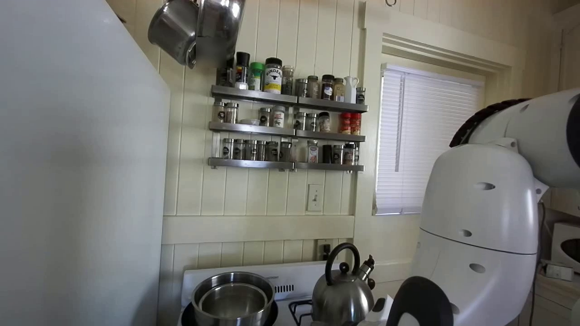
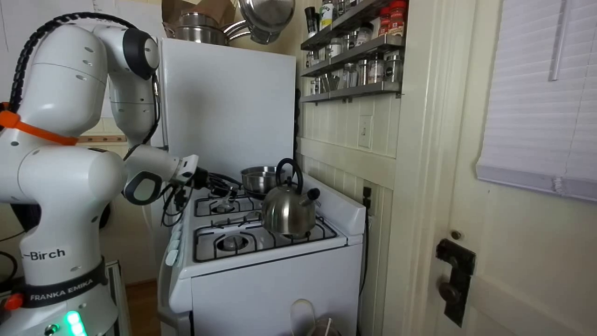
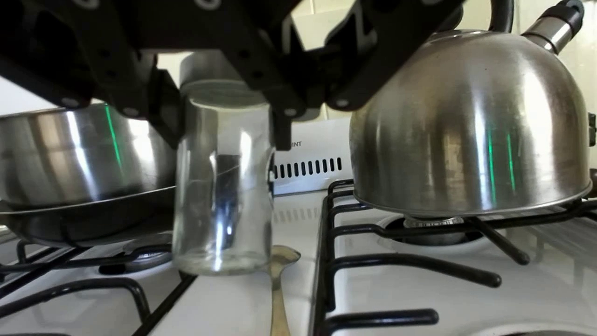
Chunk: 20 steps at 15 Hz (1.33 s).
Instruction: Put the salt cellar on the stove
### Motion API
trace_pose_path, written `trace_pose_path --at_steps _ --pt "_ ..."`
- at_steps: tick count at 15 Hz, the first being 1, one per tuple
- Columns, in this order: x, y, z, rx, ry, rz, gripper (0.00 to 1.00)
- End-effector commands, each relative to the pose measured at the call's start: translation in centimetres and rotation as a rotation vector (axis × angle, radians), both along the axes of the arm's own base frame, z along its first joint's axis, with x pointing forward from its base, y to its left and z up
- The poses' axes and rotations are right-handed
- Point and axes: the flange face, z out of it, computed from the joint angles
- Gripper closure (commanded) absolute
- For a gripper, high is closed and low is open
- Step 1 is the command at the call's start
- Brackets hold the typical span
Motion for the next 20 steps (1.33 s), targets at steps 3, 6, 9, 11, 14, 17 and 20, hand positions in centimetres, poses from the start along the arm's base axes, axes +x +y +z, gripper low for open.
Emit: trace_pose_path --at_steps 3,6,9,11,14,17,20 --pt "-0.5 1.3 -2.4 0.051 0.001 0.024 0.77" --pt "-0.8 1.2 -3.7 0.065 0.025 0.023 0.77" --pt "-0.8 1.1 -4.6 0.066 0.035 0.021 0.77" --pt "-0.6 1.3 -4.5 0.062 0.039 0.021 0.77" --pt "-0.8 1.3 -4.9 0.056 0.03 0.025 0.77" --pt "-0.9 1.5 -4.9 0.056 0.029 0.03 0.21" --pt "-1.2 1.7 -5.1 0.054 0.036 0.036 0.0"
